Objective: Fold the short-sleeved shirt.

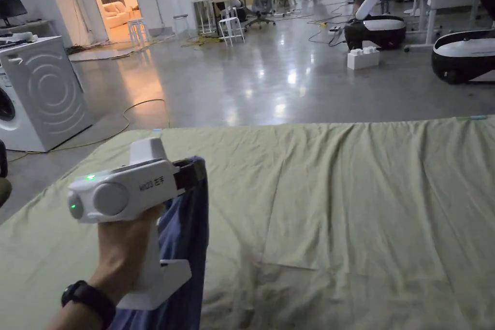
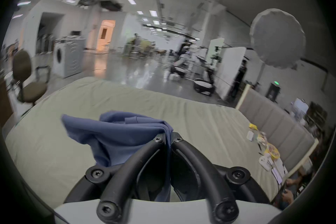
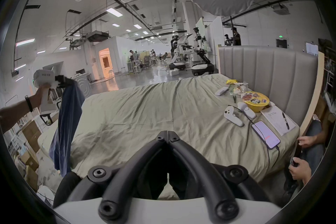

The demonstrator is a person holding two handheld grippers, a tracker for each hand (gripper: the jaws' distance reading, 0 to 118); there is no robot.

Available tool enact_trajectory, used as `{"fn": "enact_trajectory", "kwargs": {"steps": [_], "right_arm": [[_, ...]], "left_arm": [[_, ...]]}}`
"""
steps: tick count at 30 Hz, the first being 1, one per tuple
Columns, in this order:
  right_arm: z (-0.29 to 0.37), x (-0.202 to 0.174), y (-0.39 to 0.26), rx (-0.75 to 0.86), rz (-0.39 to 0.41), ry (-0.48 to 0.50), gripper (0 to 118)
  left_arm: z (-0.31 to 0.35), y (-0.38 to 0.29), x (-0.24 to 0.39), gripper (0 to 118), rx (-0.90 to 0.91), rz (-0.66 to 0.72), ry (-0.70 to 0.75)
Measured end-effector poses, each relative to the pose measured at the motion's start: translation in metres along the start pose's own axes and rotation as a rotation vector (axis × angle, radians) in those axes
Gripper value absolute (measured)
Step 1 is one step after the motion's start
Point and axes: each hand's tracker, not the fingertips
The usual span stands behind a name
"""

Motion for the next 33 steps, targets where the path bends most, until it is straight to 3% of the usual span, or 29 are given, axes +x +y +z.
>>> {"fn": "enact_trajectory", "kwargs": {"steps": [3,7,12,16,17,19,21,26,29,33], "right_arm": [[0.007,0.01,-0.001,0.005,-0.013,-0.034,0],[0.018,0.026,-0.003,0.005,-0.016,-0.084,0],[0.034,0.047,-0.006,-0.007,-0.022,-0.15,0],[0.046,0.06,-0.015,-0.021,-0.023,-0.194,0],[0.047,0.062,-0.017,-0.028,-0.026,-0.199,0],[0.046,0.065,-0.021,-0.04,-0.037,-0.205,0],[0.047,0.064,-0.022,-0.041,-0.043,-0.198,0],[0.041,0.049,-0.012,0.006,-0.003,-0.129,0],[0.033,0.035,0.0,0.044,0.023,-0.068,0],[0.024,0.012,0.016,0.113,0.055,0.004,0]], "left_arm": [[-0.043,-0.025,0.087,3,-0.082,-0.073,-0.144],[-0.087,-0.109,0.192,3,-0.247,-0.111,-0.363],[-0.097,-0.222,0.309,3,-0.458,-0.229,-0.651],[-0.067,-0.29,0.385,4,-0.537,-0.354,-0.789],[-0.062,-0.3,0.394,8,-0.554,-0.355,-0.794],[-0.051,-0.316,0.412,35,-0.56,-0.354,-0.792],[-0.043,-0.316,0.419,73,-0.555,-0.393,-0.8],[-0.005,-0.25,0.377,75,-0.383,-0.326,-0.754],[0.048,-0.194,0.32,75,-0.205,-0.359,-0.675],[0.138,-0.14,0.252,75,0.03,-0.482,-0.417]]}}
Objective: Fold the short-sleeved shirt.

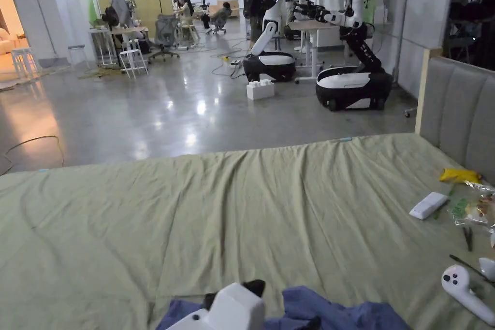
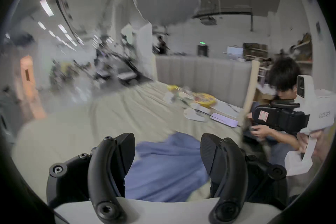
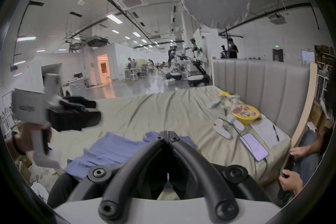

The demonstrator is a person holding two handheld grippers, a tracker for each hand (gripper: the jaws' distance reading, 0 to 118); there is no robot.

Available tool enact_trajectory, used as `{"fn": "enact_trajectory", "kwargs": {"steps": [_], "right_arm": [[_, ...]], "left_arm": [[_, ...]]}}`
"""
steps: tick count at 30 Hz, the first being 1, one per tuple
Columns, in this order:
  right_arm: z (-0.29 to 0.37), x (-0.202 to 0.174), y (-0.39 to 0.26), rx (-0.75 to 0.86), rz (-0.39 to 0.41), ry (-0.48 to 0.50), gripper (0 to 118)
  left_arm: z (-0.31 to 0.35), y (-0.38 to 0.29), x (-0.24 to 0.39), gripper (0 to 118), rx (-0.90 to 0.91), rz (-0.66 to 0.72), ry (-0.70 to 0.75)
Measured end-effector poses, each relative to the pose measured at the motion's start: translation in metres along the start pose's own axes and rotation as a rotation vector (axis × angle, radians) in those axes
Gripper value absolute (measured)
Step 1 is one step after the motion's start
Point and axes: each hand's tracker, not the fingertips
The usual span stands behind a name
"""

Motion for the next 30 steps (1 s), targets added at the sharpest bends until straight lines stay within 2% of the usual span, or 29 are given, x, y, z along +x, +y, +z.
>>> {"fn": "enact_trajectory", "kwargs": {"steps": [3,5,8,9,10,11,12,13,14,15,20,25,30], "right_arm": [[-0.006,-0.015,0.01,0.029,-0.004,0.043,0],[-0.007,-0.023,0.017,0.038,-0.001,0.075,0],[-0.001,-0.033,0.025,0.07,0.043,0.107,0],[0.001,-0.036,0.027,0.08,0.059,0.111,0],[0.003,-0.039,0.029,0.083,0.069,0.111,0],[0.005,-0.04,0.029,0.088,0.074,0.11,0],[0.006,-0.041,0.03,0.093,0.078,0.109,0],[0.008,-0.042,0.03,0.098,0.079,0.11,0],[0.009,-0.042,0.03,0.099,0.075,0.111,0],[0.009,-0.041,0.029,0.1,0.07,0.112,0],[0.009,-0.041,0.026,0.095,0.069,0.099,0],[0.006,-0.04,0.025,0.077,0.058,0.09,0],[-0.004,-0.034,0.015,0.034,0.045,0.077,0]], "left_arm": [[0.071,0.005,-0.012,75,0.087,0.0,0.209],[0.11,-0.001,-0.013,75,0.123,-0.012,0.287],[0.148,-0.012,-0.004,73,0.148,-0.029,0.428],[0.156,-0.015,-0.001,68,0.146,-0.015,0.453],[0.161,-0.019,-0.001,60,0.142,-0.005,0.469],[0.167,-0.022,0.002,47,0.135,-0.004,0.473],[0.171,-0.023,0.003,20,0.122,0.008,0.484],[0.174,-0.026,0.006,8,0.093,0.02,0.485],[0.173,-0.031,0.003,7,0.082,0.019,0.498],[0.176,-0.035,0.005,0,0.071,0.024,0.512],[0.178,-0.04,-0.002,0,0.057,0.129,0.472],[0.169,-0.039,-0.014,0,0.055,0.137,0.474],[0.129,-0.051,-0.04,0,-0.032,0.186,0.4]]}}
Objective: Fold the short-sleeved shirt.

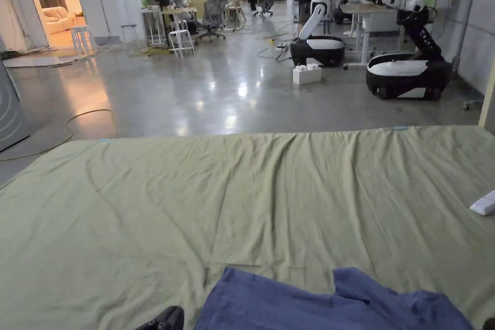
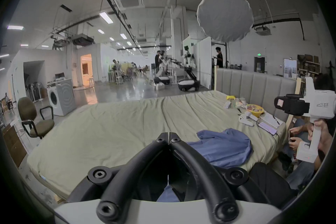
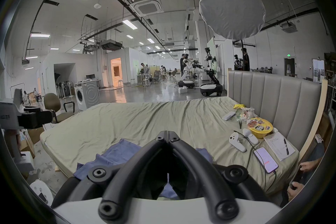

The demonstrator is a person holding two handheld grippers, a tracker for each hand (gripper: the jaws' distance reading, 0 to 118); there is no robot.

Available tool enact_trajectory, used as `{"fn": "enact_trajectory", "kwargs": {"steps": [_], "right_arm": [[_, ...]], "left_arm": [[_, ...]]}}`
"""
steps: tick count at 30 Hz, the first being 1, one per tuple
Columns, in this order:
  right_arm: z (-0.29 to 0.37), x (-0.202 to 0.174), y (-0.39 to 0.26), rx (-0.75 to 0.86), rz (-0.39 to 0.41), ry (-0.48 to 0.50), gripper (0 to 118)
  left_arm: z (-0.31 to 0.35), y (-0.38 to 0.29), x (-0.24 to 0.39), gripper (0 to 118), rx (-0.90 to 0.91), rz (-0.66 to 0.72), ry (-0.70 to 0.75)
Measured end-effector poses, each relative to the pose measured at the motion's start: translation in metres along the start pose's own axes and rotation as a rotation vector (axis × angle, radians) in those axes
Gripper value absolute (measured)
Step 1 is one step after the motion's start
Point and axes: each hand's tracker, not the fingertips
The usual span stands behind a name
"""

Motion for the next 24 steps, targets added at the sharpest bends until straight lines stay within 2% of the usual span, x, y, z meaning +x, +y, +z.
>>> {"fn": "enact_trajectory", "kwargs": {"steps": [3,7,8,11,12,16,20,22,23,24], "right_arm": [[-0.004,0.008,-0.009,-0.027,0.005,-0.018,0],[-0.015,0.027,-0.03,-0.108,-0.049,-0.056,0],[-0.018,0.031,-0.036,-0.126,-0.056,-0.068,0],[-0.024,0.046,-0.051,-0.174,-0.084,-0.097,0],[-0.026,0.05,-0.055,-0.192,-0.094,-0.103,0],[-0.035,0.066,-0.067,-0.246,-0.099,-0.137,0],[-0.038,0.078,-0.073,-0.27,-0.12,-0.157,0],[-0.04,0.083,-0.078,-0.29,-0.123,-0.174,0],[-0.041,0.085,-0.079,-0.3,-0.125,-0.177,0],[-0.043,0.086,-0.08,-0.313,-0.126,-0.179,0]], "left_arm": [[-0.059,-0.006,-0.01,0,-0.1,0.055,-0.067],[-0.154,-0.014,-0.025,0,-0.227,0.154,-0.17],[-0.178,-0.016,-0.028,4,-0.245,0.151,-0.16],[-0.264,-0.027,-0.039,72,-0.351,0.136,-0.151],[-0.287,-0.035,-0.039,82,-0.42,0.12,-0.146],[-0.371,-0.061,-0.052,82,-0.554,0.103,-0.091],[-0.421,-0.09,-0.059,81,-0.664,0.083,-0.018],[-0.438,-0.104,-0.062,59,-0.737,0.095,0.002],[-0.444,-0.11,-0.063,56,-0.77,0.102,0.003],[-0.443,-0.113,-0.057,44,-0.759,0.101,0.001]]}}
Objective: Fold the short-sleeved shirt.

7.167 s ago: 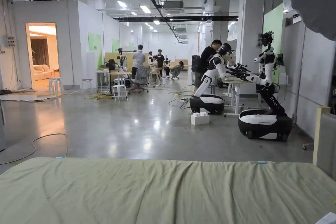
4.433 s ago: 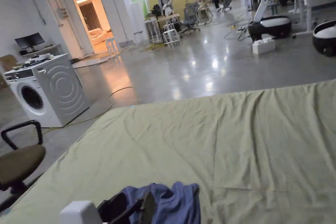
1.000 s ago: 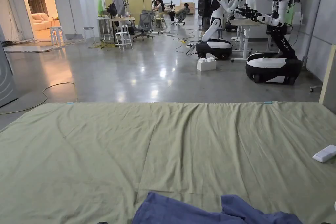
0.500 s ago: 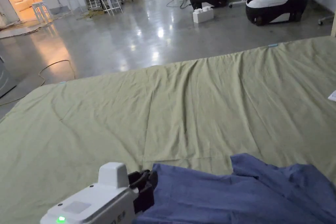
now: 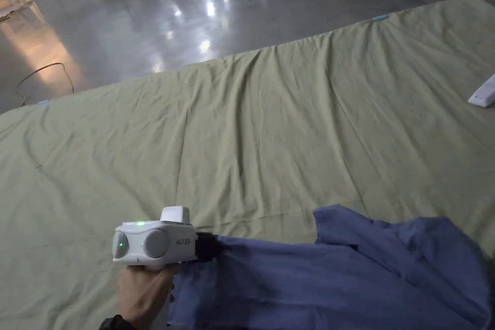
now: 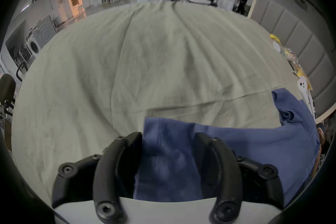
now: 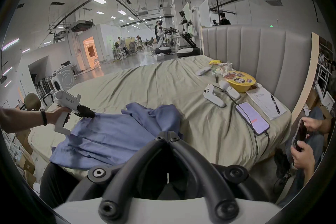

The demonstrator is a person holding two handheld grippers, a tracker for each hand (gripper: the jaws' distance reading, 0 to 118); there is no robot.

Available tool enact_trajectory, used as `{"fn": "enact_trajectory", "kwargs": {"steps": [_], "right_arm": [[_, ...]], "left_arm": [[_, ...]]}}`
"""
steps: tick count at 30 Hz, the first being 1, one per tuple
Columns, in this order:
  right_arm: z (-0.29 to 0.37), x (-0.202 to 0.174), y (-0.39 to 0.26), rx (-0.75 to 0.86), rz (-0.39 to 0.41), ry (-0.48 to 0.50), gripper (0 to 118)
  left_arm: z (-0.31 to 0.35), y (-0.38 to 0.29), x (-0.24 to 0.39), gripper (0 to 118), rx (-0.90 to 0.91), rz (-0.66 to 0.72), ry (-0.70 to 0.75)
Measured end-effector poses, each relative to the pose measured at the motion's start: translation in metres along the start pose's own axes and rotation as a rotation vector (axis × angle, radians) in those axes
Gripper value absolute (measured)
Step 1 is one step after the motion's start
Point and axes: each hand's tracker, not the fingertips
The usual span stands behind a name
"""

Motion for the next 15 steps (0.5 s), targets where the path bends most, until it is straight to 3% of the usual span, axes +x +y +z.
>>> {"fn": "enact_trajectory", "kwargs": {"steps": [2,4,10,11,15], "right_arm": [[-0.004,0.001,-0.002,-0.013,0.007,-0.002,0],[-0.011,0.001,0.0,-0.026,0.006,0.009,0],[-0.073,0.001,0.051,-0.025,0.059,0.048,1],[-0.091,0.002,0.063,-0.04,0.065,0.051,8],[-0.186,0.012,0.09,-0.321,0.002,0.124,82]], "left_arm": [[0.009,-0.002,0.012,40,0.04,-0.04,0.008],[0.013,-0.004,0.03,7,0.049,-0.16,0.055],[-0.009,0.004,0.044,7,-0.062,-0.199,0.093],[-0.01,0.006,0.044,7,-0.082,-0.201,0.09],[-0.013,0.017,0.043,7,-0.1,-0.218,0.089]]}}
